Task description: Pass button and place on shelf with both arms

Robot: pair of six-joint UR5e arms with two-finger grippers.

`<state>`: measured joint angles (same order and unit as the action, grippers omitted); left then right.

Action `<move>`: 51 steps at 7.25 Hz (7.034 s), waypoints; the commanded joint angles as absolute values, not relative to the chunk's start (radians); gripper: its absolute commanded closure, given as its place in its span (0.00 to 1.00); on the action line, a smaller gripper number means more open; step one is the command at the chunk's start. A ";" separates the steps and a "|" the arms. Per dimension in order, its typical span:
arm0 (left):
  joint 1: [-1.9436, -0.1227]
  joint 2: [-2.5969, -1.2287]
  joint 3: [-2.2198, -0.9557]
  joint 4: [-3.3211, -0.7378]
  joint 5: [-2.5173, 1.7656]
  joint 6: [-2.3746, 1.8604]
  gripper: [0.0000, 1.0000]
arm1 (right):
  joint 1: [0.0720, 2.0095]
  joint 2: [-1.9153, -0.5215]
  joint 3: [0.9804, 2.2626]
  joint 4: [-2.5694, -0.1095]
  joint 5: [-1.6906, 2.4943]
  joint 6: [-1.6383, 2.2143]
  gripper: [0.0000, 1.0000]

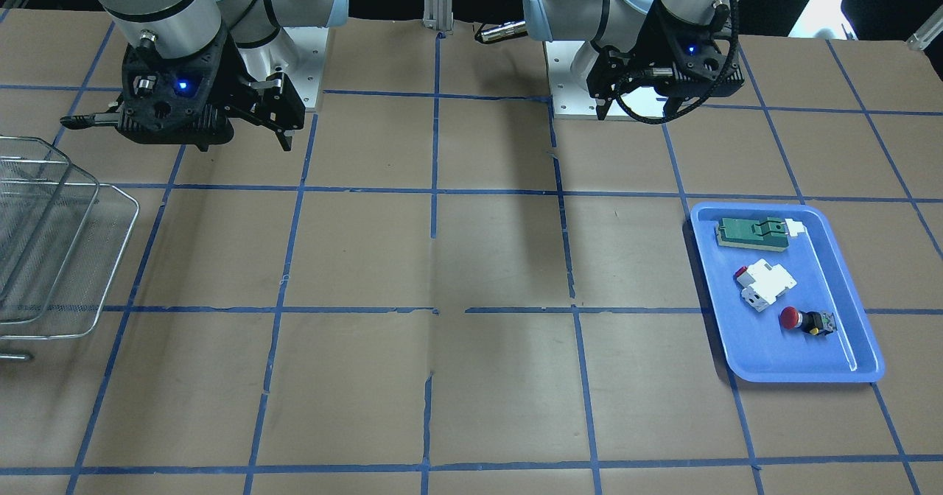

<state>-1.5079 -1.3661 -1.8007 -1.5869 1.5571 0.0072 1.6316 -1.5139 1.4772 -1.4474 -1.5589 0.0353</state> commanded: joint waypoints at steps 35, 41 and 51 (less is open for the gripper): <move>-0.911 -2.161 -1.612 -1.026 1.574 -0.887 0.61 | 1.634 -1.514 1.477 -1.447 -1.559 0.035 0.00; -0.943 -2.021 -1.606 -1.143 1.534 -0.871 1.00 | 1.585 -1.539 1.459 -1.436 -1.648 0.028 0.00; -1.806 -1.758 -1.586 -1.256 1.364 -1.865 1.00 | 1.140 -1.471 1.514 -1.233 -0.996 -0.352 0.00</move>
